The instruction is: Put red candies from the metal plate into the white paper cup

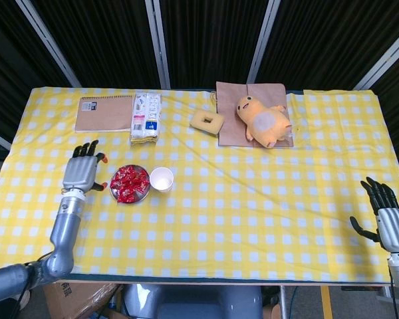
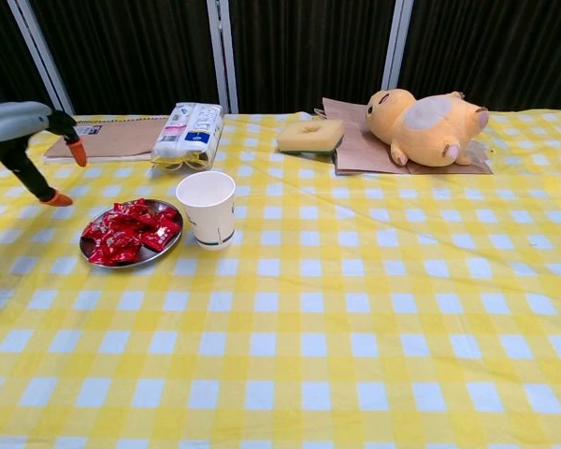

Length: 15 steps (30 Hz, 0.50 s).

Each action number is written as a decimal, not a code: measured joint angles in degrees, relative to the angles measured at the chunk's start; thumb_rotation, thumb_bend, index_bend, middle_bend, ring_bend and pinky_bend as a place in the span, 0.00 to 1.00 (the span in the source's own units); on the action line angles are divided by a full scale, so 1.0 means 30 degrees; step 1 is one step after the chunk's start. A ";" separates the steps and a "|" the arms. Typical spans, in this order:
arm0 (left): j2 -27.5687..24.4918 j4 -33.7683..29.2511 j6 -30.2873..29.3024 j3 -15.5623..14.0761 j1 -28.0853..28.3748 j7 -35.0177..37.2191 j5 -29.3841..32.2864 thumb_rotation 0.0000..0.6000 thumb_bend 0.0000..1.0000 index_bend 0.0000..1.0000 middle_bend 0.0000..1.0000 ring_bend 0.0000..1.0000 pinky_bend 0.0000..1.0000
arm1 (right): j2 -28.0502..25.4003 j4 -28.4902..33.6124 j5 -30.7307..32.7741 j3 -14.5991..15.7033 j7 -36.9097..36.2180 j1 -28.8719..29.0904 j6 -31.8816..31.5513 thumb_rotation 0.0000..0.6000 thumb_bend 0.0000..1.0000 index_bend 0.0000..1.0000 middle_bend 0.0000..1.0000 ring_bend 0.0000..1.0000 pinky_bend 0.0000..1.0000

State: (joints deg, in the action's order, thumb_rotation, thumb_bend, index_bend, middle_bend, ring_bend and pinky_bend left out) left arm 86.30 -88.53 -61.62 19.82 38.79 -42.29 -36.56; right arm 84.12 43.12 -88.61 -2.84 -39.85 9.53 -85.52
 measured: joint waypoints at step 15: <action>0.3840 0.3993 0.0588 -0.0022 0.3201 -0.1690 0.3360 1.00 0.31 0.41 0.00 0.00 0.02 | -0.0117 0.0156 0.0073 -0.0102 -0.0527 0.0019 -0.0010 1.00 0.41 0.00 0.01 0.00 0.00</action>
State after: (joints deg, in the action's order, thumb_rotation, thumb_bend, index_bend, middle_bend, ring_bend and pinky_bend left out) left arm 97.82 -76.55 -59.86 19.75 48.39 -47.36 -26.48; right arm 83.76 43.59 -88.40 -3.15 -41.43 9.59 -85.55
